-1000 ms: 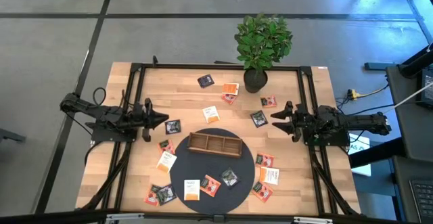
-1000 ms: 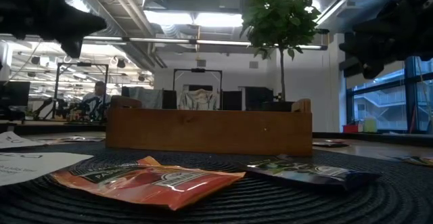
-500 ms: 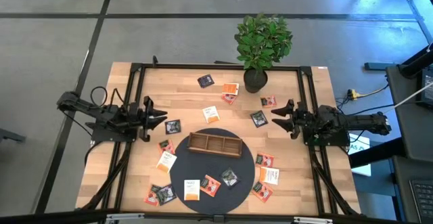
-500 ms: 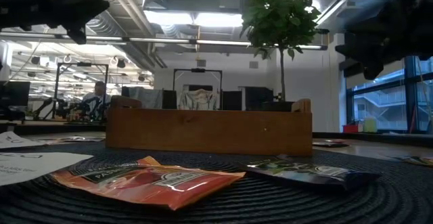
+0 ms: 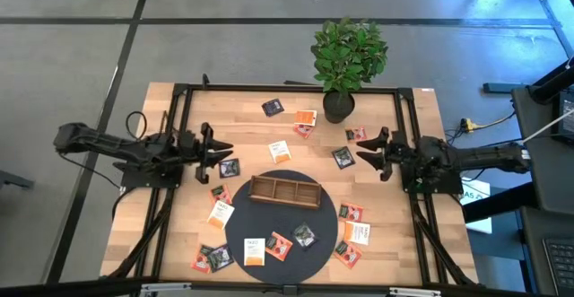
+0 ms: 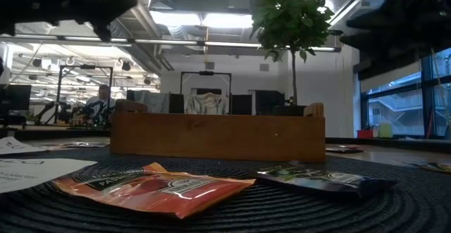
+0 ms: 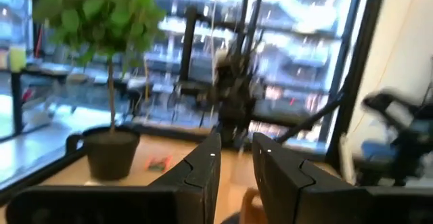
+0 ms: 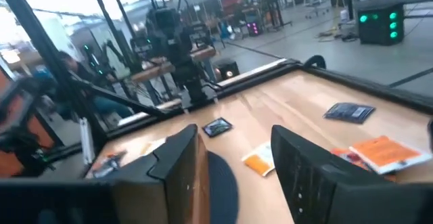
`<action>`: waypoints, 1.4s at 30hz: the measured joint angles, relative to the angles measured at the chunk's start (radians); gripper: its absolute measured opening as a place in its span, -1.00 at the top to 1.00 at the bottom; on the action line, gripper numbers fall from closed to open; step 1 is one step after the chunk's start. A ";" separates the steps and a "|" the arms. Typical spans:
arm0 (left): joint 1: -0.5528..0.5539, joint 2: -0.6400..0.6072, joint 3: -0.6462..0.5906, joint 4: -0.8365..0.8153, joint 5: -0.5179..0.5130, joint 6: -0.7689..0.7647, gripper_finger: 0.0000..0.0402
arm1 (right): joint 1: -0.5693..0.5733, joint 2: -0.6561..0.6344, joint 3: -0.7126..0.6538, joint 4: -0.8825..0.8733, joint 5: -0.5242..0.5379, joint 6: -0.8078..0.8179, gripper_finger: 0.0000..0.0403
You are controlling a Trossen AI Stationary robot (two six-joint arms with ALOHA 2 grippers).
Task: Pick & Place Tea
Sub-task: Put the black white tea bag into the right section of the wooden organizer
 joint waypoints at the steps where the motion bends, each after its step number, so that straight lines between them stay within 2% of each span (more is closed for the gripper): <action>1: 0.013 0.041 0.018 -0.010 0.004 0.000 0.59 | -0.004 0.036 0.023 0.001 0.001 -0.015 0.09; 5: 0.067 0.219 0.094 -0.045 0.007 -0.025 0.61 | -0.019 0.187 0.106 -0.002 0.001 -0.062 0.12; 9: 0.114 0.387 0.167 -0.078 0.012 -0.071 0.60 | -0.045 0.339 0.183 -0.047 0.002 -0.044 0.12; 18: 0.163 0.627 0.304 -0.086 0.172 -0.079 0.61 | -0.155 0.651 0.355 -0.341 0.060 0.074 0.18; 24: 0.163 0.700 0.328 -0.087 0.174 -0.079 0.60 | -0.227 0.807 0.384 -0.413 0.060 0.147 0.19; 31: 0.163 0.710 0.330 -0.088 0.174 -0.079 0.62 | -0.287 0.955 0.384 -0.423 0.026 0.159 0.19; 42: 0.163 0.710 0.330 -0.088 0.174 -0.079 0.63 | -0.311 1.092 0.384 -0.423 0.005 0.200 0.19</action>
